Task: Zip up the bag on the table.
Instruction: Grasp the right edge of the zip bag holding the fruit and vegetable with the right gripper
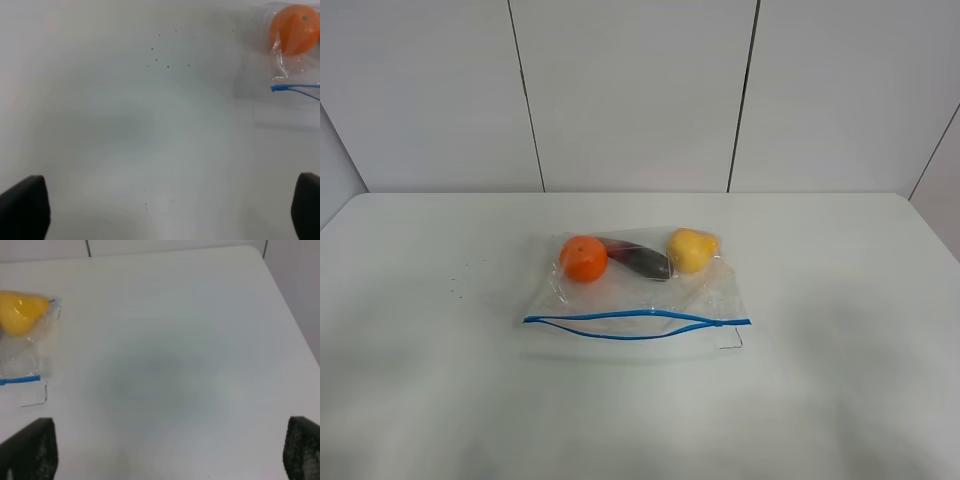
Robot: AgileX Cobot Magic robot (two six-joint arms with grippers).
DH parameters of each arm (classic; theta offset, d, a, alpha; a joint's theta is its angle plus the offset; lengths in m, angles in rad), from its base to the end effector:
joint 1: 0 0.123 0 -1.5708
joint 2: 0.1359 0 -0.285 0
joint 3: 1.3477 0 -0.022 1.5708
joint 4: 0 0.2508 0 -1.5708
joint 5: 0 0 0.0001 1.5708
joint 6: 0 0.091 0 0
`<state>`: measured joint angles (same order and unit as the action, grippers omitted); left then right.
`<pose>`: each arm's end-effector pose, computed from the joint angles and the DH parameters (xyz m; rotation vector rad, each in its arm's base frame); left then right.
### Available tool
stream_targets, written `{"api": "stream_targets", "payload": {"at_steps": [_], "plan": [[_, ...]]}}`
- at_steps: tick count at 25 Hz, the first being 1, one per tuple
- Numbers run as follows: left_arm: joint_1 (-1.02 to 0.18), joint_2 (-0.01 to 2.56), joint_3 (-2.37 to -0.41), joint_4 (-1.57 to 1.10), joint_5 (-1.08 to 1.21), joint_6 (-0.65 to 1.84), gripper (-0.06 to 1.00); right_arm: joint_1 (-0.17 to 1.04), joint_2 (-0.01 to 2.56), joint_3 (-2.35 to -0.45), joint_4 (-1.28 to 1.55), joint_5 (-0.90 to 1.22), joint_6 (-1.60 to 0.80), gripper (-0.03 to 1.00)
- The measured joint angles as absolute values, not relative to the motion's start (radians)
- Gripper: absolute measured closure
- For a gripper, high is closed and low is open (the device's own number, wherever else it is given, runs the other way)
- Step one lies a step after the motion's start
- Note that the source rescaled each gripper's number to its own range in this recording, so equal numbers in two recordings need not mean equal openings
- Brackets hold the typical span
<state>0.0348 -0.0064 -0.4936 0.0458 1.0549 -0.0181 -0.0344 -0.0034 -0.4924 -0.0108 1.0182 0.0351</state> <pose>-0.0050 0.0035 0.2760 -0.0559 2.0375 0.0652 -0.0028 -0.0007 0.2786 0.0699 2.0048 -0.0124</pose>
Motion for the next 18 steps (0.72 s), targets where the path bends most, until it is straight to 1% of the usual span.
{"api": "stream_targets", "payload": {"at_steps": [15,18], "plan": [[0.035,-0.006,-0.494,0.046,1.055,-0.018,-0.06,-0.034,-0.002,-0.492,0.000,1.018,0.027,-0.03],[0.035,-0.006,-0.494,0.046,1.055,-0.018,-0.06,-0.034,0.061,-0.512,0.013,1.036,0.023,-0.03]]}}
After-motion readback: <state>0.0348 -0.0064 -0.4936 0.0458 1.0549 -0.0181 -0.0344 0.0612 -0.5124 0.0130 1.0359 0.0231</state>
